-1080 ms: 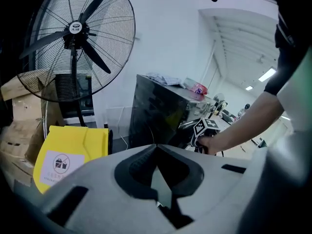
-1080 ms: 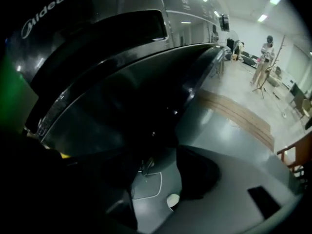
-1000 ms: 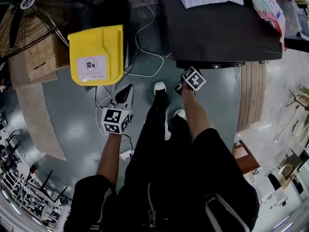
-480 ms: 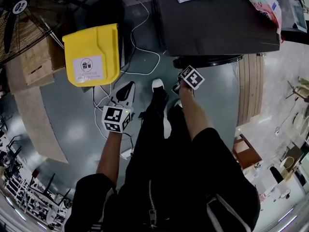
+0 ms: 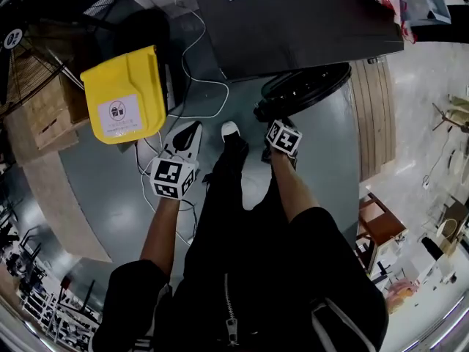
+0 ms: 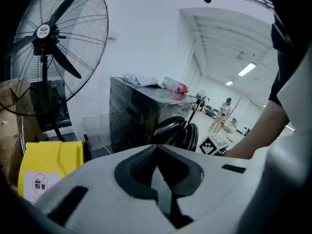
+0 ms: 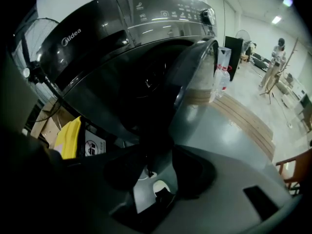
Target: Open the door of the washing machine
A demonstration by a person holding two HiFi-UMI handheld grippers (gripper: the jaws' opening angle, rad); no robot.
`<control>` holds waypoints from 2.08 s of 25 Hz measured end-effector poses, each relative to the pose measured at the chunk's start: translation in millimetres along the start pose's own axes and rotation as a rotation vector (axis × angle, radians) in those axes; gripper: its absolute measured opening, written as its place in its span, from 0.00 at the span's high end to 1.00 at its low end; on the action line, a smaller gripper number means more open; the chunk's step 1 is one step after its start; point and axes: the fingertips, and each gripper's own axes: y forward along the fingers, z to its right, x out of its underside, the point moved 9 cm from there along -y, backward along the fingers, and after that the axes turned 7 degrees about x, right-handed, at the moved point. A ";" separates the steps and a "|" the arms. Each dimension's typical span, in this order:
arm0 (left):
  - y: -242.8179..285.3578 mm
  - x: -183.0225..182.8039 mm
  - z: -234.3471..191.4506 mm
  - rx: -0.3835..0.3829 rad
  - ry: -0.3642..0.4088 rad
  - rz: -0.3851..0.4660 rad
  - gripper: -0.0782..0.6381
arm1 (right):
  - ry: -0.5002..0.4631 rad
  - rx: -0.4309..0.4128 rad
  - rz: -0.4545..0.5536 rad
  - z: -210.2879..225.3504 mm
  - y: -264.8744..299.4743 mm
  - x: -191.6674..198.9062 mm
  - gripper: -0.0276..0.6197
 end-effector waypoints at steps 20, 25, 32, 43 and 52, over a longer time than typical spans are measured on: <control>149.7 -24.0 194.3 0.188 0.162 -0.098 0.89 | -0.376 -0.174 -0.039 211.8 -32.8 59.7 0.73; 195.7 -28.1 235.9 0.262 0.208 -0.149 0.89 | -0.432 -0.165 -0.033 271.5 -40.4 60.3 0.76; 257.1 -46.8 281.9 0.292 0.241 -0.185 0.89 | -0.539 -0.133 -0.041 363.8 -39.4 39.2 0.80; 315.8 -71.8 333.6 0.202 0.223 -0.175 0.89 | -0.666 -0.118 -0.034 490.0 -20.4 -28.8 0.84; 314.4 -81.7 347.6 0.115 0.193 -0.167 0.89 | -0.766 -0.060 -0.046 558.7 0.8 -97.5 0.84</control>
